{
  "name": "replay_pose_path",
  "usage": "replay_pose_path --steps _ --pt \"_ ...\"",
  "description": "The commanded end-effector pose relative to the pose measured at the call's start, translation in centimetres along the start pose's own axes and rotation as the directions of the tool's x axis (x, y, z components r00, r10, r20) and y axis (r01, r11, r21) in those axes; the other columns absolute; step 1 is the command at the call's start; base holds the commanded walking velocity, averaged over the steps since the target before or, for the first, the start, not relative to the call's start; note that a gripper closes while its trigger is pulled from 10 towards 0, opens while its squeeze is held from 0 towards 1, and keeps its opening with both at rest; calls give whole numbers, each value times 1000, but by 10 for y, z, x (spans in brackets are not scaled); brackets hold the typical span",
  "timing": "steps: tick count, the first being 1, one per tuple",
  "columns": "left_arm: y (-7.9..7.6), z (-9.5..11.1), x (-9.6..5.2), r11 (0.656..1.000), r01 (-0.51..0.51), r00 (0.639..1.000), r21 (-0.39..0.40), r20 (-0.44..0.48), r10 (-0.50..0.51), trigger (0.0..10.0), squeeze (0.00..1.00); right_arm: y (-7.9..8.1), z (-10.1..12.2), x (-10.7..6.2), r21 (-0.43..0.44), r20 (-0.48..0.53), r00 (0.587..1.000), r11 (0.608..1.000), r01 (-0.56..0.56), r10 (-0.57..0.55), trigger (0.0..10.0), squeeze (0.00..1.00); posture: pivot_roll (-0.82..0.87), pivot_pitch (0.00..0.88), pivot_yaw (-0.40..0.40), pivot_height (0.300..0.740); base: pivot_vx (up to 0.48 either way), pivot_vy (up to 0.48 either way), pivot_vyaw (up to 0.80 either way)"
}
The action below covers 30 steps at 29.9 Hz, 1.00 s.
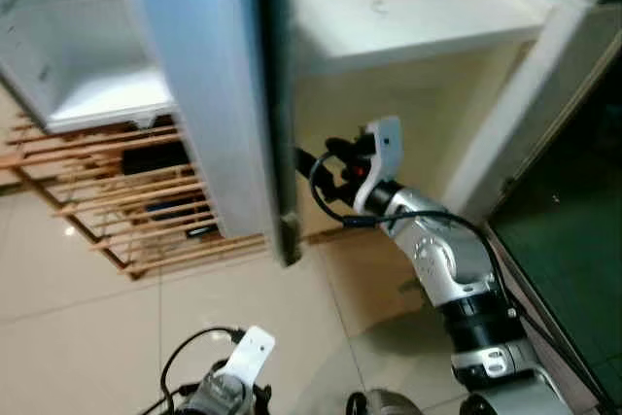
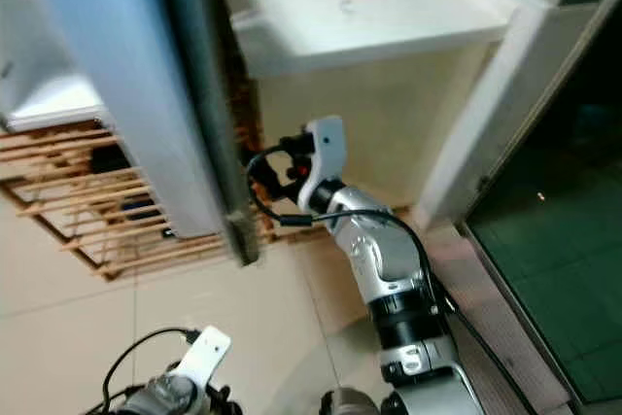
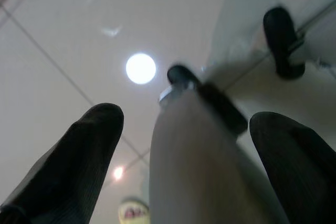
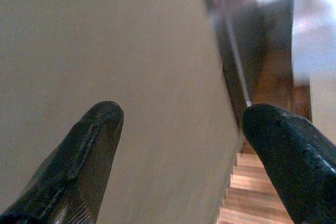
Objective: Restocking fridge
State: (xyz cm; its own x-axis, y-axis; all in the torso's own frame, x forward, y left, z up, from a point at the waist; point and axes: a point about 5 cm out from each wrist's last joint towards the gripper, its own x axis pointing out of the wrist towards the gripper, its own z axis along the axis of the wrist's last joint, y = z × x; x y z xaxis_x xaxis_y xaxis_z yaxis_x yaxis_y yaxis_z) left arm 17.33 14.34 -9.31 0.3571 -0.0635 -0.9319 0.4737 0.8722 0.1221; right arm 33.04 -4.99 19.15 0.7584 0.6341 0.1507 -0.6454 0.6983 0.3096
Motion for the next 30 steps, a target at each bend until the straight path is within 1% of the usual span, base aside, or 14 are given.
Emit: replay_pose_path --steps 1,4,6,8,10,11,14,16,19,23,26,27,29,30 --pt "-7 1 0 1000 25 999 18 -23 -25 10000 0 -2 18 2 17 52 998 999 41 -42 10000 0 -121 0 -13 740 0 0 0" --pt "-11 20 0 999 17 1000 41 17 -18 10000 0 30 37 0 76 78 982 981 -180 174 10000 0 -120 0 -13 740 0 0 0" --pt "-13 38 -1 998 3 998 66 66 -8 10000 0 37 42 -5 96 80 972 969 -227 219 10000 0 -116 0 -13 740 0 0 0" --pt "-15 63 -4 995 -29 987 97 161 13 10000 0 27 41 -6 106 71 984 980 -169 162 10000 0 -111 0 -14 740 0 0 0" --pt "-17 100 -12 993 -75 952 94 303 43 10000 0 -2 35 -10 75 51 999 997 11 -15 10000 0 -101 0 -17 740 0 0 0" --pt "-17 122 -18 994 -94 920 50 386 67 10000 0 -21 32 -15 39 52 989 990 133 -135 10000 0 -96 0 -18 740 0 0 0" --pt "63 126 -36 982 -142 808 -124 558 187 10000 0 -70 22 -41 -125 43 900 891 435 -434 10000 0 -83 0 -27 740 0 0 0" --pt "88 140 -54 971 -147 719 -186 654 234 10000 0 -88 12 -61 -164 22 840 827 538 -542 10000 0 -84 0 -24 740 0 0 0" --pt "103 168 -81 945 -146 565 -294 759 324 10000 0 -98 -3 -82 -224 -1 781 761 608 -625 10000 0 -97 0 -12 740 0 0 0" --pt "116 185 -109 913 -165 405 -372 819 407 10000 0 -96 -18 -95 -276 38 751 715 642 -659 10000 0 -108 0 9 740 0 0 0" --pt "115 203 -131 921 -159 305 -355 870 388 10000 0 -91 -32 -100 -322 60 752 700 637 -657 10000 0 -107 0 21 740 0 0 0" --pt "115 203 -131 921 -159 305 -355 870 388 10000 0 -91 -32 -100 -322 60 752 700 637 -657 10000 0 -107 0 21 740 0 0 0" --pt "114 216 -146 920 -149 252 -364 885 391 10000 0 -87 -38 -102 -315 65 755 705 636 -652 10000 0 -112 0 24 740 135 0 0" --pt "114 216 -146 920 -149 252 -364 885 391 10000 0 -87 -38 -102 -315 65 755 705 636 -652 10000 0 -112 0 24 740 270 0 0"
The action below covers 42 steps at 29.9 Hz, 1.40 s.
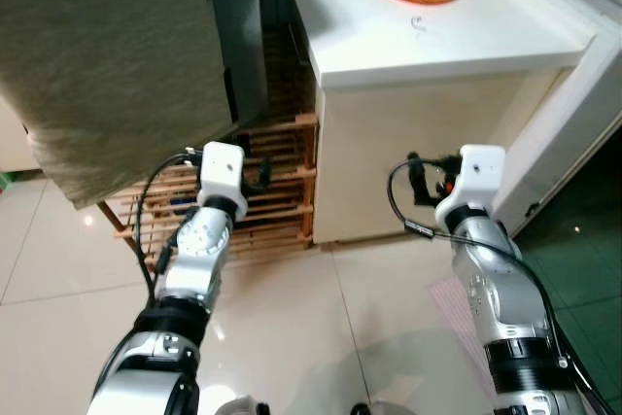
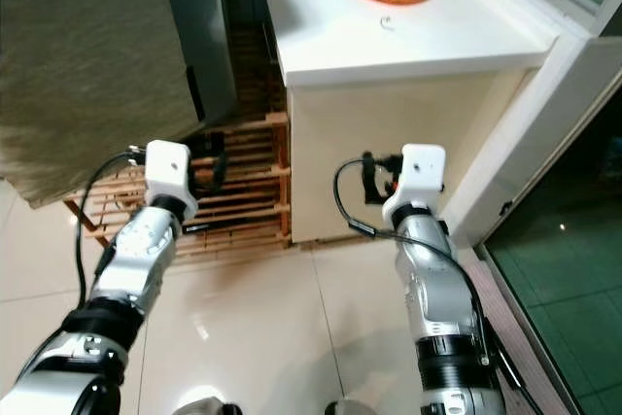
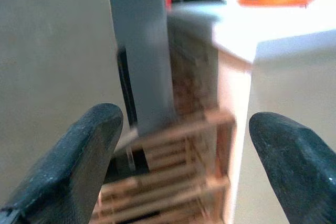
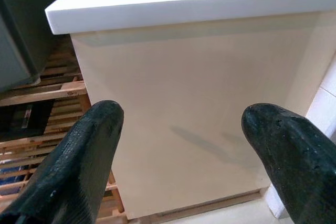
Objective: Restocking fridge
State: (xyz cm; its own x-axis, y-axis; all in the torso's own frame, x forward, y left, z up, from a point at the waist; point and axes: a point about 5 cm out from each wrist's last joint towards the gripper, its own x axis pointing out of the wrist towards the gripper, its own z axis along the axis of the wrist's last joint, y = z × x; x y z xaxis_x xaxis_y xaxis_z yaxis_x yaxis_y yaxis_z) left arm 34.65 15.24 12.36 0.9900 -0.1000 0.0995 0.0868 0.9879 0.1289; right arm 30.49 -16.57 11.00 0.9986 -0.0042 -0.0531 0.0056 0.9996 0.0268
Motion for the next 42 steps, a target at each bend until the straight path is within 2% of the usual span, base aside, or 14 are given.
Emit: replay_pose_path --steps 1,5,18,22,26,36,42 --pt "-3 13 5 1000 -9 999 0 39 9 10000 0 4 3 -1 -5 29 1000 1000 -10 11 10000 0 -113 0 25 740 382 292 0" --pt "1 28 11 999 -44 998 -24 52 45 10000 0 7 -2 -3 13 37 999 1000 -19 18 10000 0 -119 0 31 740 427 73 0" --pt "-6 23 1 999 -11 1000 -47 1 11 10000 0 9 -5 -2 16 53 998 999 -32 32 10000 0 -121 0 40 740 441 0 0" --pt "-6 23 0 999 -13 1000 -32 6 13 10000 0 10 -6 -2 16 50 998 999 -38 37 10000 0 -121 0 40 740 397 212 0" --pt "-11 22 0 999 6 1000 -49 -16 -7 10000 0 11 -8 -1 19 45 998 999 -43 42 10000 0 -119 0 38 740 0 120 0" --pt "-10 20 2 999 -10 999 -45 -44 8 10000 0 12 -1 1 30 80 995 998 -59 56 10000 0 -125 0 37 740 0 480 0" --pt "-14 21 4 1000 -14 999 -27 -53 13 10000 0 22 5 7 16 100 990 995 -103 101 10000 0 -128 0 38 740 0 480 0"
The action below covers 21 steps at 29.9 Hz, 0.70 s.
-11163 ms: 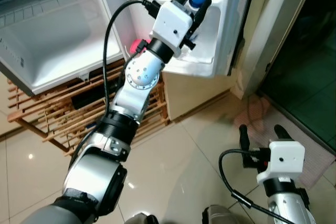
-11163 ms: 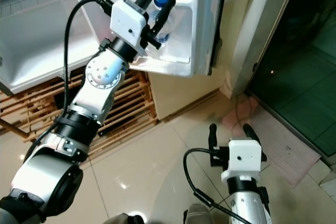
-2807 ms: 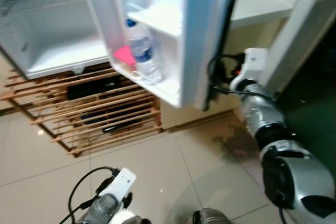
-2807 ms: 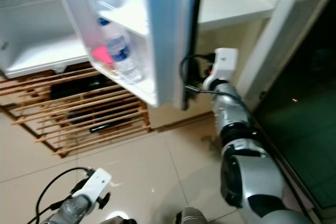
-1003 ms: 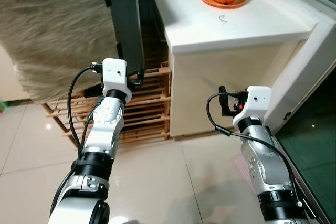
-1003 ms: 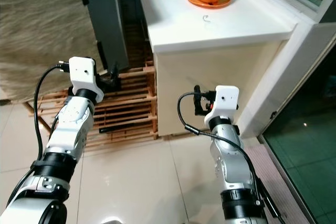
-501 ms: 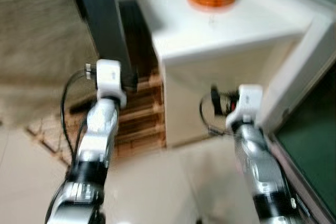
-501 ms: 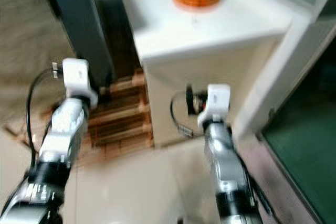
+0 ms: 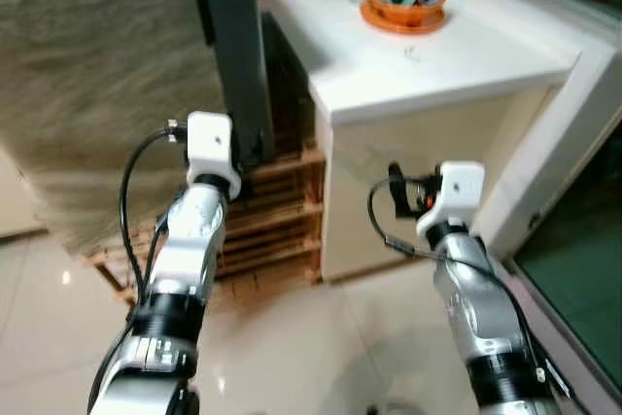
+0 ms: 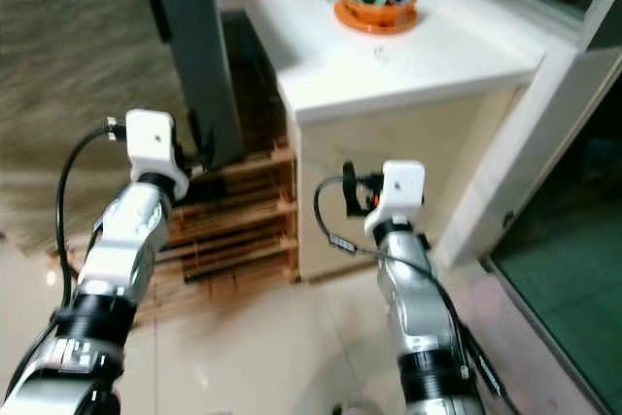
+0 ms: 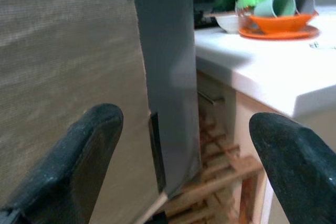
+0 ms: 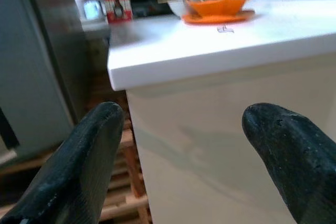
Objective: Restocking fridge
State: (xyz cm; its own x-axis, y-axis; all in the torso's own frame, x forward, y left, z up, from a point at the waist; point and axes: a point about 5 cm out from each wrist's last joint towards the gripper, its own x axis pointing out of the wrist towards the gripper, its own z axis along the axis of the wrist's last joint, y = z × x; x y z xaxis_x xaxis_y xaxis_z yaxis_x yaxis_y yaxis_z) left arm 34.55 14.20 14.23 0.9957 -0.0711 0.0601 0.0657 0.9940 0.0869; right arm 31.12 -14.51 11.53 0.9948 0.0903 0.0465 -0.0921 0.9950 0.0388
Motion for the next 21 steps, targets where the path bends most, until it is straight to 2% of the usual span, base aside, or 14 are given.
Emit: replay_pose_path --steps 1,5,9,14,16,17,21 --pt "-7 0 3 1000 5 1000 30 -19 -4 10000 0 2 1 2 11 8 1000 1000 -13 13 10000 0 -127 0 38 740 0 0 0" --pt "-7 1 4 998 -16 1000 66 -19 17 10000 0 6 4 6 17 19 1000 1000 -23 23 10000 0 -123 0 37 740 0 0 0" --pt "-6 1 4 999 -22 1000 42 -12 23 10000 0 6 2 7 26 6 1000 1000 -17 17 10000 0 -122 0 37 740 0 0 0" --pt "4 1 5 997 -72 997 19 -25 72 10000 0 4 -2 6 22 -19 1000 1000 -10 11 10000 0 -123 0 39 740 258 403 0" --pt "8 1 7 995 -97 995 22 -26 98 10000 0 5 -3 6 24 -20 1000 1000 -15 15 10000 0 -124 0 40 740 266 401 0" --pt "16 1 9 990 -139 990 34 -31 140 10000 0 8 -5 3 23 -24 999 999 -30 31 10000 0 -124 0 40 740 244 412 0" --pt "19 0 11 985 -167 984 52 -45 169 10000 0 9 -8 2 23 -32 999 999 -43 43 10000 0 -125 0 40 740 61 441 0"
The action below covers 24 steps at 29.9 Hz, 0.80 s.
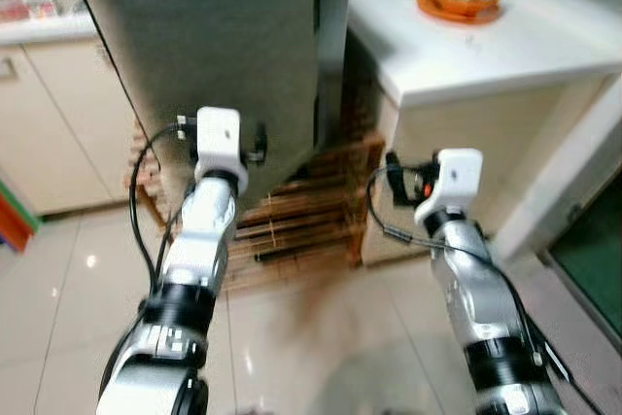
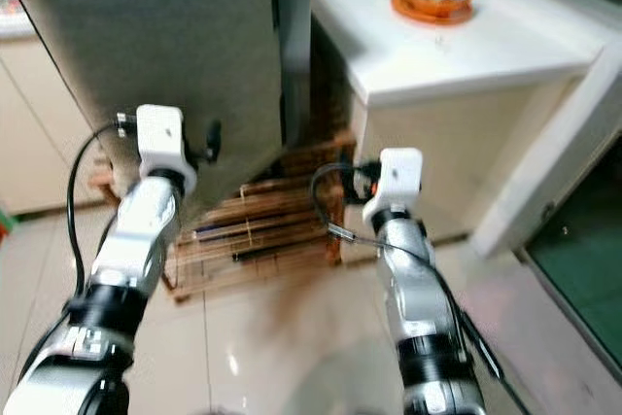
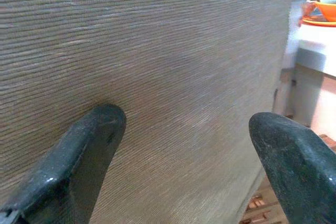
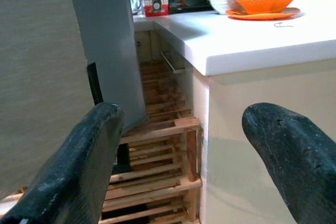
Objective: Restocking fridge
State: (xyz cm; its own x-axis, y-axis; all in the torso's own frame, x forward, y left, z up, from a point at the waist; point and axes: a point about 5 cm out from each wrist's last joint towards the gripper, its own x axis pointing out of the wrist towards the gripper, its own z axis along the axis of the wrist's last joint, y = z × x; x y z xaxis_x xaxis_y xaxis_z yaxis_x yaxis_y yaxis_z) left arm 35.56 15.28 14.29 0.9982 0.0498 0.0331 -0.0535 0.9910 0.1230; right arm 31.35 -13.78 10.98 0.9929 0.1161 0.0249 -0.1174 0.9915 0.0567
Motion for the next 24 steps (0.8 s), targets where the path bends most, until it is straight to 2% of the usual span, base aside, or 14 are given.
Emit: replay_pose_path --steps 1,6,12,13,14,18,22,24 --pt "9 0 3 998 -59 998 11 -10 59 10000 0 3 -3 -1 3 -11 1000 1000 -20 20 10000 0 -128 0 43 740 0 0 0" --pt "3 -3 4 998 -45 998 35 -34 46 10000 0 2 -1 -1 -3 4 1000 1000 -25 25 10000 0 -128 0 45 740 0 0 301" --pt "-6 1 3 998 -13 1000 65 12 13 10000 0 6 2 2 -22 14 998 998 -57 58 10000 0 -127 0 41 740 0 0 448" --pt "-8 2 2 999 5 1000 46 20 -5 10000 0 6 2 3 -23 14 998 998 -64 64 10000 0 -126 0 40 740 0 0 425" --pt "-13 4 0 999 50 998 -20 46 -49 10000 0 7 3 4 -25 17 997 997 -75 76 10000 0 -124 0 38 740 0 0 419" --pt "-12 3 0 999 34 999 1 38 -34 10000 0 6 3 4 -25 18 997 996 -80 81 10000 0 -120 0 33 740 0 0 417" --pt "-12 -4 -2 999 46 999 22 17 -46 10000 0 8 6 5 -4 43 994 995 -99 100 10000 0 -107 0 18 740 0 0 203" --pt "-17 -17 -13 992 125 992 -5 -10 -125 10000 0 3 12 1 61 86 994 995 -78 72 10000 0 -101 0 6 740 0 0 0"
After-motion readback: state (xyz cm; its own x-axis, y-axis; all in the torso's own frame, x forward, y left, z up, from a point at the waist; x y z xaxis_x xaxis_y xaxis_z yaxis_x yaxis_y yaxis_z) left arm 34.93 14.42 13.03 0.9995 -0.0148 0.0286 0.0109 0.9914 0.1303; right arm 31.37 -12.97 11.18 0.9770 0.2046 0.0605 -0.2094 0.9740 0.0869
